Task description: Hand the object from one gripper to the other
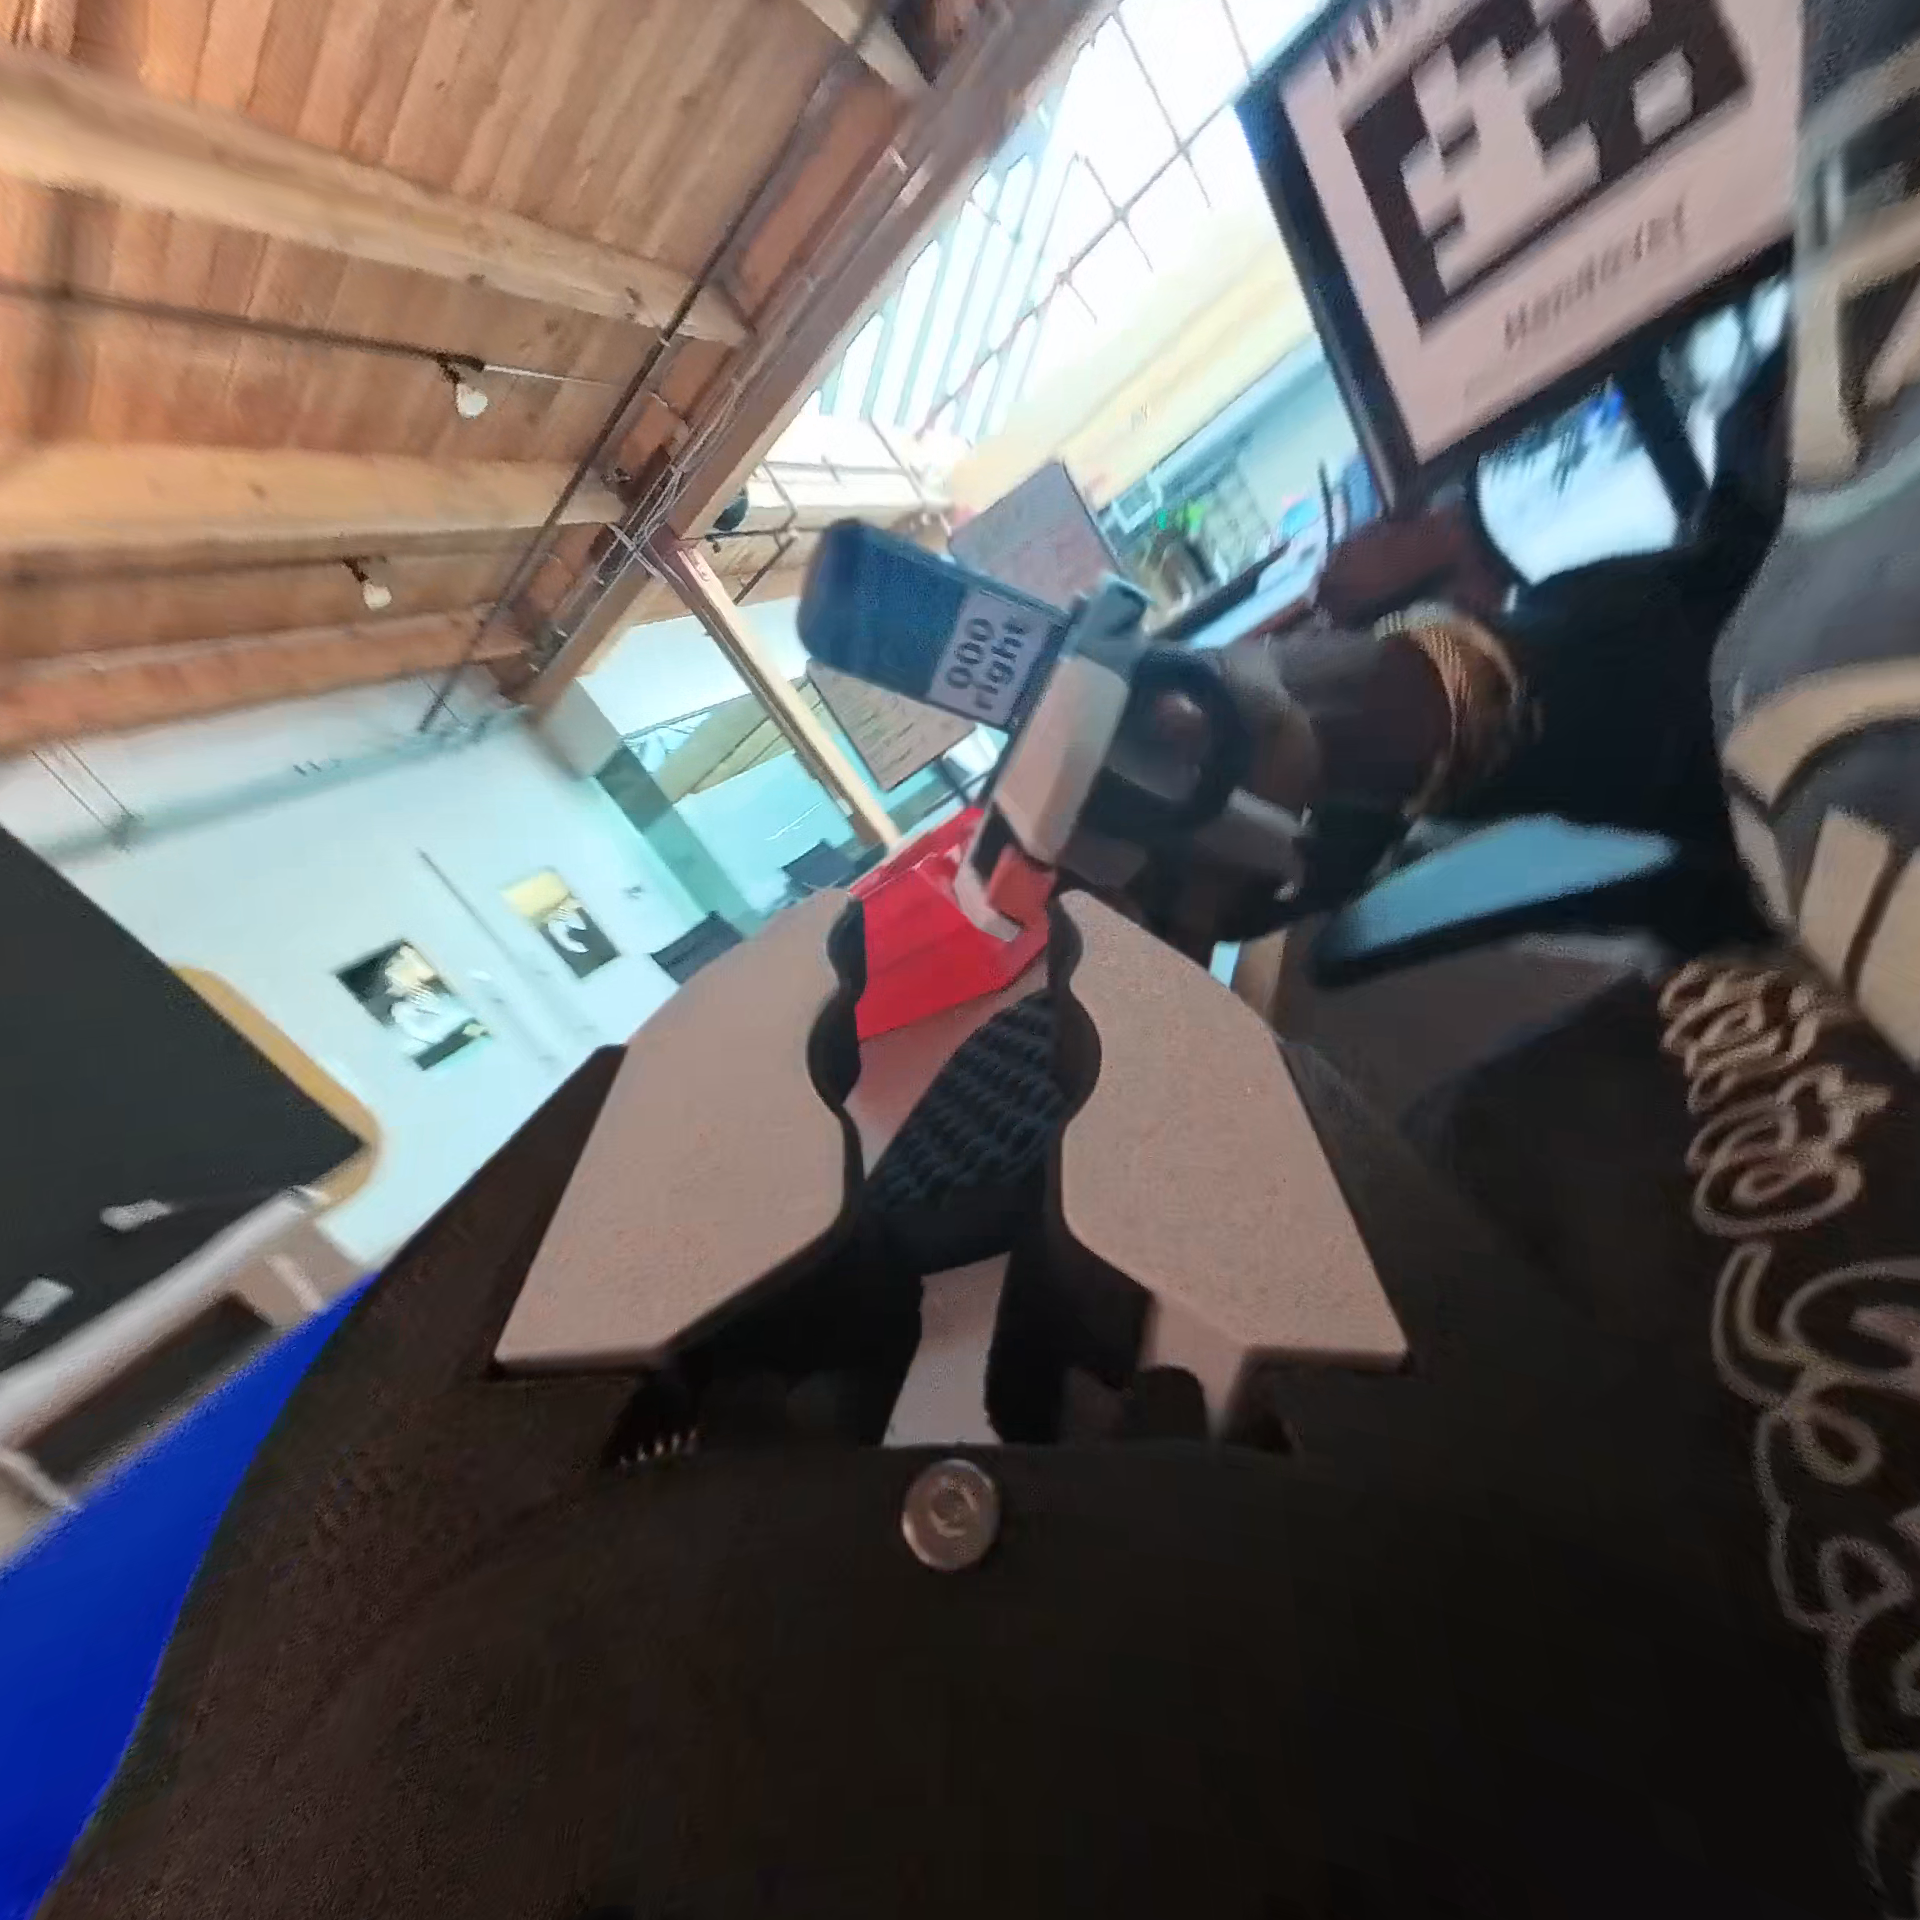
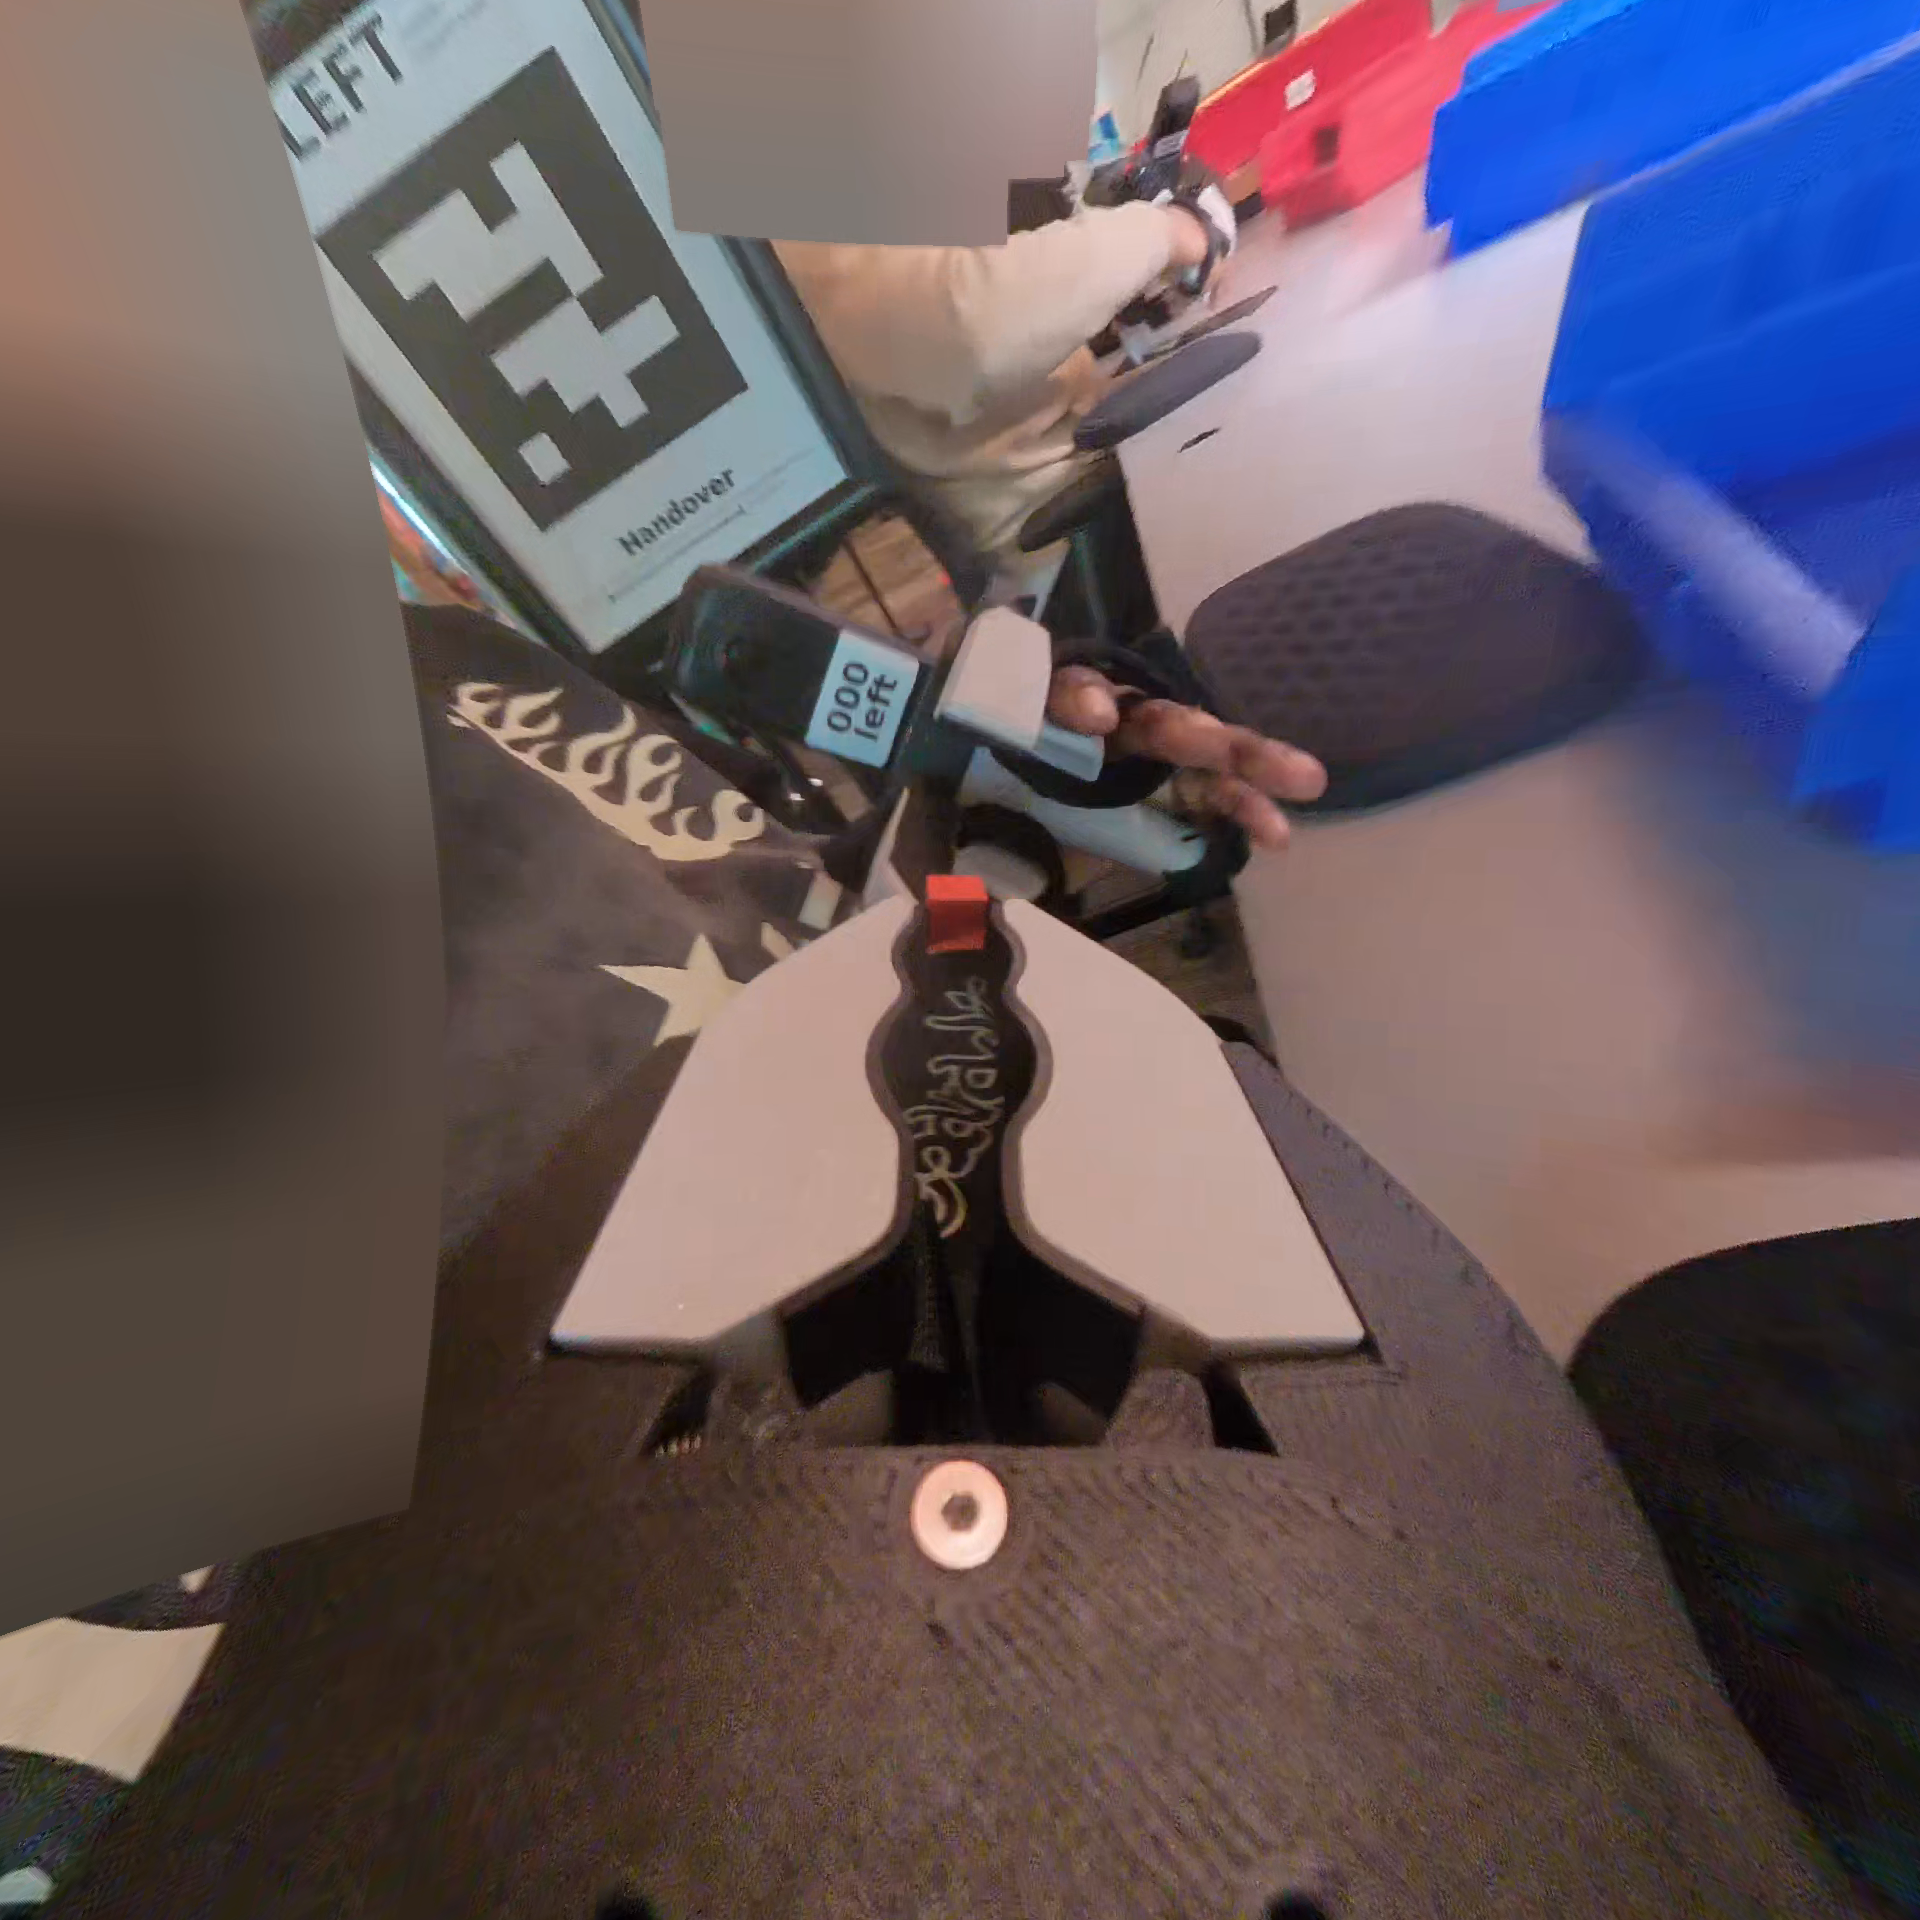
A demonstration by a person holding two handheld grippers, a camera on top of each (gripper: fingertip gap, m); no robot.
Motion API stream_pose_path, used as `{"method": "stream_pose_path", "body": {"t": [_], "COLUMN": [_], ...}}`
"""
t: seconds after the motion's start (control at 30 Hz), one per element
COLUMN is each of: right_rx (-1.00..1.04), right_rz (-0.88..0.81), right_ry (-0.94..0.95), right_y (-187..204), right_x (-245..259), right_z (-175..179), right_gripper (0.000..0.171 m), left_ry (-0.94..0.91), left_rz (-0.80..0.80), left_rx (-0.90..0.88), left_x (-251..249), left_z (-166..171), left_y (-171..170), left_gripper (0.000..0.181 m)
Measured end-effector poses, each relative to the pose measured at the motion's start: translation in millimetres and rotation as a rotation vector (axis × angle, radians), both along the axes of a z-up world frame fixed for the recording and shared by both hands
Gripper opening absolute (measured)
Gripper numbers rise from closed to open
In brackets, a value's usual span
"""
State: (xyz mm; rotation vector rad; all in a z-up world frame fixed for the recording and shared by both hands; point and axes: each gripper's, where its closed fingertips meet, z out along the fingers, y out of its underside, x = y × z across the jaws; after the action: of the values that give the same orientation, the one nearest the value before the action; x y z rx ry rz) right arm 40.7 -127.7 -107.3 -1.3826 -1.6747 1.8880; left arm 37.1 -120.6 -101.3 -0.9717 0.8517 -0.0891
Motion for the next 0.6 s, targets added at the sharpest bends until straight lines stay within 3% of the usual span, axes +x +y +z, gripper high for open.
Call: {"method": "stream_pose_path", "body": {"t": [0.1, 0.3, 0.37, 0.53, 0.6], "right_rx": [-0.058, -0.099, -0.091, -0.086, -0.053], "right_rz": [0.017, 0.054, 0.057, 0.05, -0.005], "right_ry": [-0.034, -0.06, -0.074, -0.06, 0.005], "right_y": [-2, -7, -7, -6, 0], "right_x": [-1, 0, 0, -2, -6], "right_z": [-3, -5, -8, -7, -1], "right_gripper": [0.01, 0.01, 0.01, 0.011, 0.03], "left_ry": [0.129, 0.201, 0.201, 0.146, 0.018], "left_rz": [0.042, 0.08, 0.076, 0.044, -0.034], "left_rx": [0.089, 0.093, 0.109, 0.054, -0.028], "left_x": [11, 12, 13, 12, 10], "left_z": [-6, -14, -12, -12, -5], "left_y": [-3, 2, 0, 0, -2], "left_gripper": [0.031, 0.019, 0.01, 0.01, 0.01]}}
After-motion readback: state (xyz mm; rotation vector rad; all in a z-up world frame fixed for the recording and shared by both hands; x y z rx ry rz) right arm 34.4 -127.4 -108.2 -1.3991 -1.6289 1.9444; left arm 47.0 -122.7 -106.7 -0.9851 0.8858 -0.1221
